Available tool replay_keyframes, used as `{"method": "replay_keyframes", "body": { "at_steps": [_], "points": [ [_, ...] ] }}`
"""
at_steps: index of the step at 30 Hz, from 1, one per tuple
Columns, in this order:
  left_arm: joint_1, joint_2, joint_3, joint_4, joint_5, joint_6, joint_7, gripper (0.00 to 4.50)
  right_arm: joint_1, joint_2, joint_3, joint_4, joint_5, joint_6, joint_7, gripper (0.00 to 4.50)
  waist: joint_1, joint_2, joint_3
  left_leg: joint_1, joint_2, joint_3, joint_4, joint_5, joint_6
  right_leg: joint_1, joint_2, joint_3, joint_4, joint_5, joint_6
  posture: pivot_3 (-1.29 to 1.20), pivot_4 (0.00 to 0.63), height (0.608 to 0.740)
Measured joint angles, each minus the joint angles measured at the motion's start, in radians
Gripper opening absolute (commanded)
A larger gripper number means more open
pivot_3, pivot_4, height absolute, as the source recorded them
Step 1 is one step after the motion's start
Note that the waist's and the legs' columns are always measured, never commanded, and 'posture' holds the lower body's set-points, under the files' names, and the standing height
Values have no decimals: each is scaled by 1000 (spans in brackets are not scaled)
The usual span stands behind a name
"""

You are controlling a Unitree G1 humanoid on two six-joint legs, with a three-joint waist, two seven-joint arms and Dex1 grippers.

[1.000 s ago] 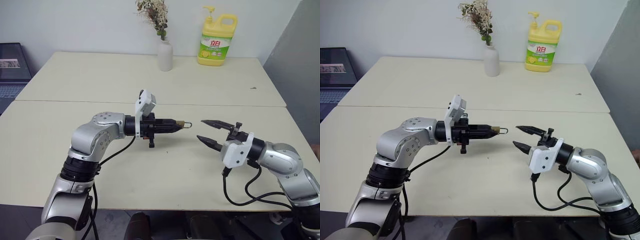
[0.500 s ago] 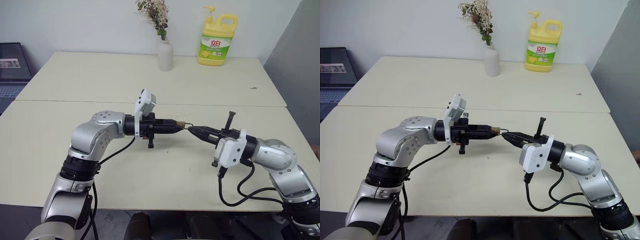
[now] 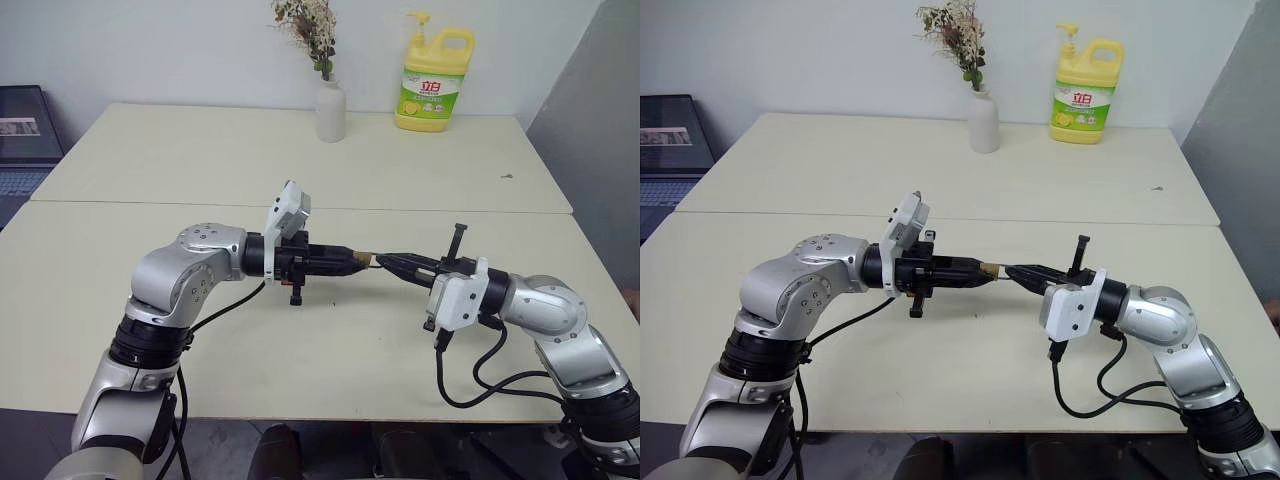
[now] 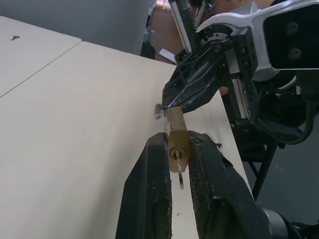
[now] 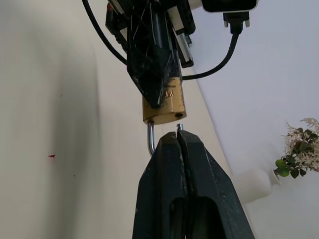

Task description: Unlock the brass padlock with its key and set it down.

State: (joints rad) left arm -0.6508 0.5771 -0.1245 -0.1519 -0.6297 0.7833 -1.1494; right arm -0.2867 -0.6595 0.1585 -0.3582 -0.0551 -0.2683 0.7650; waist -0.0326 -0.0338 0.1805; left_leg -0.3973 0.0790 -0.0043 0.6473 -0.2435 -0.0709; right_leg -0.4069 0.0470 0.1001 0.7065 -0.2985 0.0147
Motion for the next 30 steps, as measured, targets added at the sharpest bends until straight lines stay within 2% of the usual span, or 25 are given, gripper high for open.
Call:
{"method": "replay_keyframes", "body": {
  "at_steps": [30],
  "points": [
    [10,28,0,-26,-38,25,-39,165,0,-2,21,59,20,-48,65,0,0,0,0,0,0,0,0,0,0,0,0,0,0,0,0,0,150,740]
  ]
}}
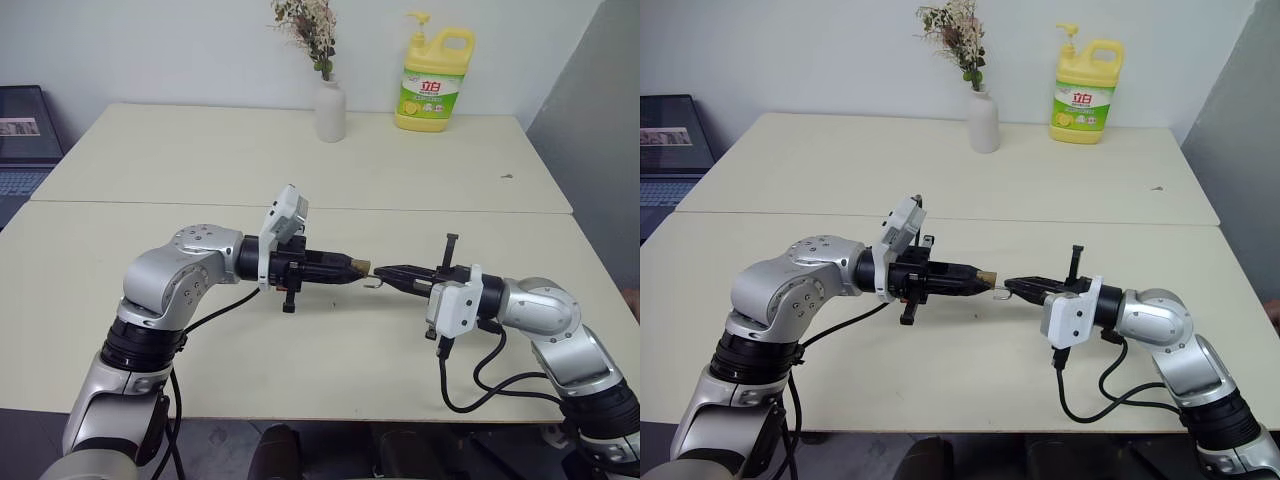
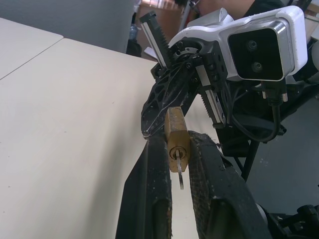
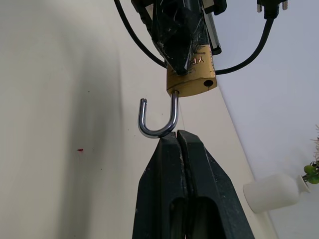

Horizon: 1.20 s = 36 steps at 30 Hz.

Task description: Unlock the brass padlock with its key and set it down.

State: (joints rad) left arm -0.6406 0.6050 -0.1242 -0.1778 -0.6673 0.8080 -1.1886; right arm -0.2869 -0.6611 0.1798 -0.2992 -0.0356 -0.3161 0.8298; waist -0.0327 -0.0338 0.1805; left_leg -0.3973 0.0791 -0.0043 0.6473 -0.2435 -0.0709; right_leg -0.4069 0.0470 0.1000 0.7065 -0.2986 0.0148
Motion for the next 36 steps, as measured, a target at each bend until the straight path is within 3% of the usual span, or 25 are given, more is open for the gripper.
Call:
{"method": "replay_keyframes", "body": {
  "at_steps": [9,11,15,23,36],
  "points": [
    [2,-4,1,1,2,-2,21,165,59,-44,-2,-28,31,99,42,0,1,0,0,0,0,0,0,0,0,0,0,0,0,0,0,0,150,740],
    [14,-5,2,0,7,-6,30,165,94,-70,-12,-47,63,160,56,363,1,0,0,0,0,0,0,0,0,0,0,0,0,0,0,0,150,740],
    [59,-20,2,3,33,-15,78,165,171,-121,-86,-132,181,343,76,1568,0,0,0,0,0,0,0,0,0,0,0,0,0,0,0,0,150,740],
    [122,-59,-16,15,63,-21,147,165,202,-153,-130,-356,403,666,79,4482,0,0,0,0,0,-2,0,0,0,0,0,0,0,-3,5,0,150,740],
    [204,-129,-71,126,160,-35,237,165,230,-245,-81,-403,368,787,83,4500,0,0,0,0,0,-3,0,0,0,0,0,-1,-1,-3,5,0,150,740]
  ]
}}
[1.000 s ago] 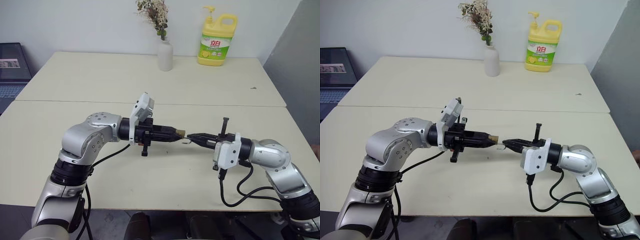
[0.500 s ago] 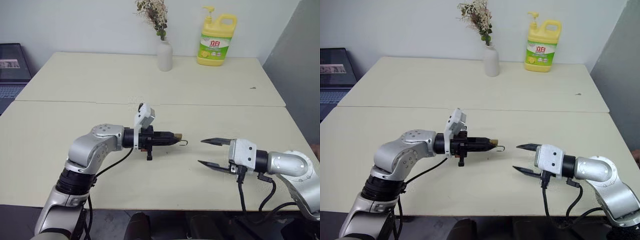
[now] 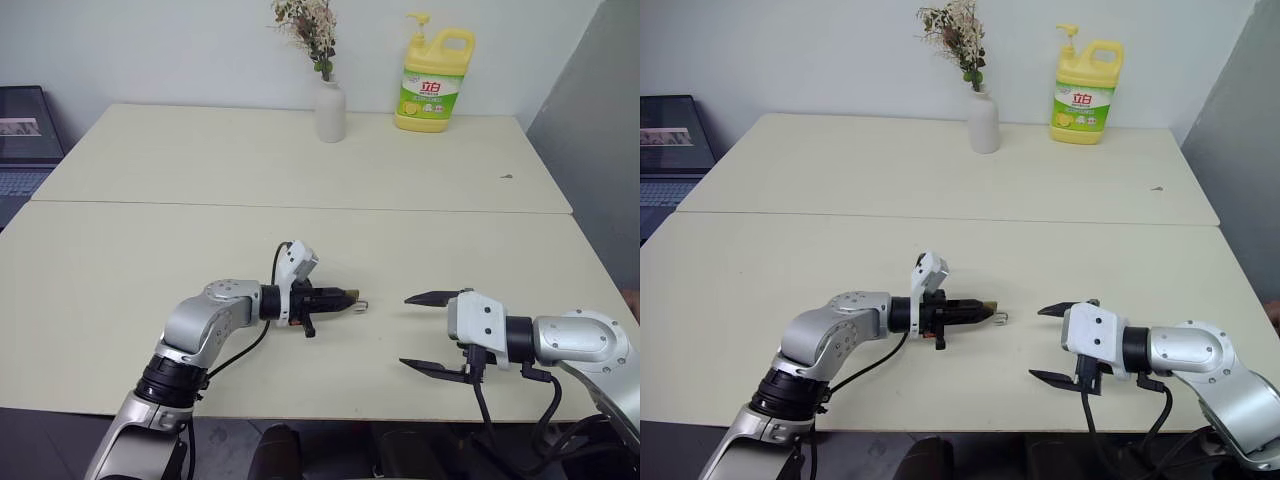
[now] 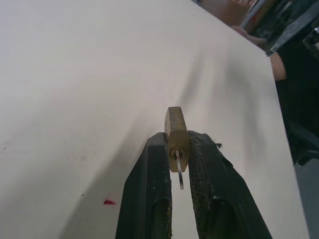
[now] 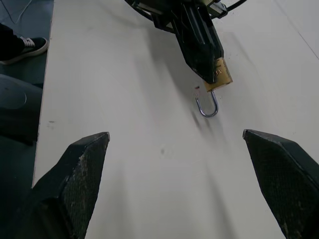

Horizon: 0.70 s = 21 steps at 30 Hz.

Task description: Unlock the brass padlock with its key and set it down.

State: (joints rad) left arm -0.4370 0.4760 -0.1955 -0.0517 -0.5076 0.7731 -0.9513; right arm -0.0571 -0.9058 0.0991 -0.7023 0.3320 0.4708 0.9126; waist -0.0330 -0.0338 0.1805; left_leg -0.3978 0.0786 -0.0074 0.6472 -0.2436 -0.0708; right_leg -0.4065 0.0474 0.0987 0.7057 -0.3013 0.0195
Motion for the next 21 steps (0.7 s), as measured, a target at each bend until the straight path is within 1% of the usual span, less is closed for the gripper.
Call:
{"method": "replay_keyframes", "body": {
  "at_steps": [8,10,13,18,21],
  "points": [
    [-3,-20,-12,69,54,-46,2,165,-49,32,7,6,-3,40,-21,4500,1,0,0,0,0,-1,0,0,0,0,0,0,0,0,0,0,150,740],
    [-10,-23,-15,94,75,-62,8,906,-54,40,8,7,2,51,-24,4500,1,0,0,0,0,-1,0,0,0,0,0,0,0,0,0,0,150,740],
    [-12,-25,-15,117,96,-81,17,1714,-66,46,7,7,9,75,-24,4500,0,0,0,0,0,-1,0,0,0,0,0,0,0,0,0,0,150,740],
    [-29,-2,-8,120,113,-124,-2,3286,-74,46,6,6,28,100,-20,4500,0,0,0,0,0,-1,0,0,0,0,0,0,0,0,0,0,150,740],
    [-25,14,10,112,113,-147,-13,3286,-69,42,5,6,33,104,-16,4500,0,0,0,0,0,-1,0,0,0,0,0,-1,0,0,0,0,150,740]
  ]
}}
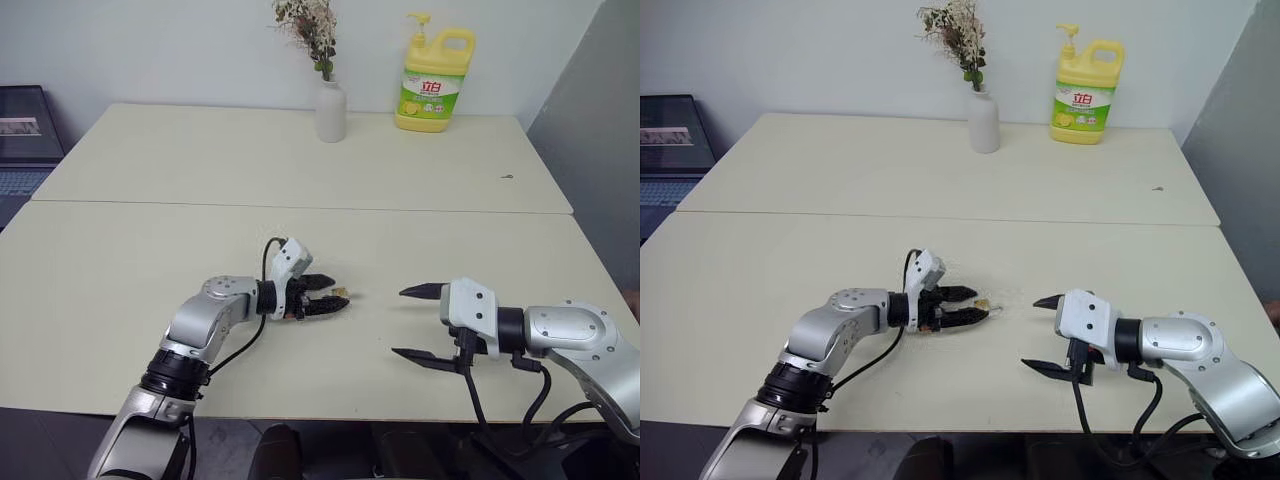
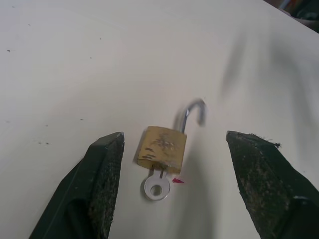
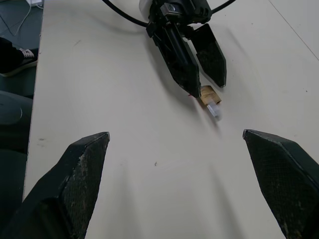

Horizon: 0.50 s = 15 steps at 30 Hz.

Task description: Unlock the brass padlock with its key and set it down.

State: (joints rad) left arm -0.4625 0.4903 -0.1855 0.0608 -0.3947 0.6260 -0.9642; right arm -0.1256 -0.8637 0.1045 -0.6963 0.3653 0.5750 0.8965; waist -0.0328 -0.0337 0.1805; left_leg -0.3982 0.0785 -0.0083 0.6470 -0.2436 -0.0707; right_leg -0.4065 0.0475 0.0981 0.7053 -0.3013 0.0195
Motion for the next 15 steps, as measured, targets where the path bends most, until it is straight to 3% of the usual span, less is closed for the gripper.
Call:
{"method": "replay_keyframes", "body": {
  "at_steps": [9,15],
  "points": [
    [91,193,150,-177,-12,-93,-49,3286,29,-4,-6,16,-1,-11,8,4500,-1,0,0,0,0,0,0,0,0,0,0,0,0,0,0,0,150,740],
    [227,286,158,-237,67,-240,-58,3286,31,11,-6,39,-3,-32,2,4500,0,0,0,0,1,1,-1,0,0,0,0,0,-2,0,0,0,150,740]
  ]
}}
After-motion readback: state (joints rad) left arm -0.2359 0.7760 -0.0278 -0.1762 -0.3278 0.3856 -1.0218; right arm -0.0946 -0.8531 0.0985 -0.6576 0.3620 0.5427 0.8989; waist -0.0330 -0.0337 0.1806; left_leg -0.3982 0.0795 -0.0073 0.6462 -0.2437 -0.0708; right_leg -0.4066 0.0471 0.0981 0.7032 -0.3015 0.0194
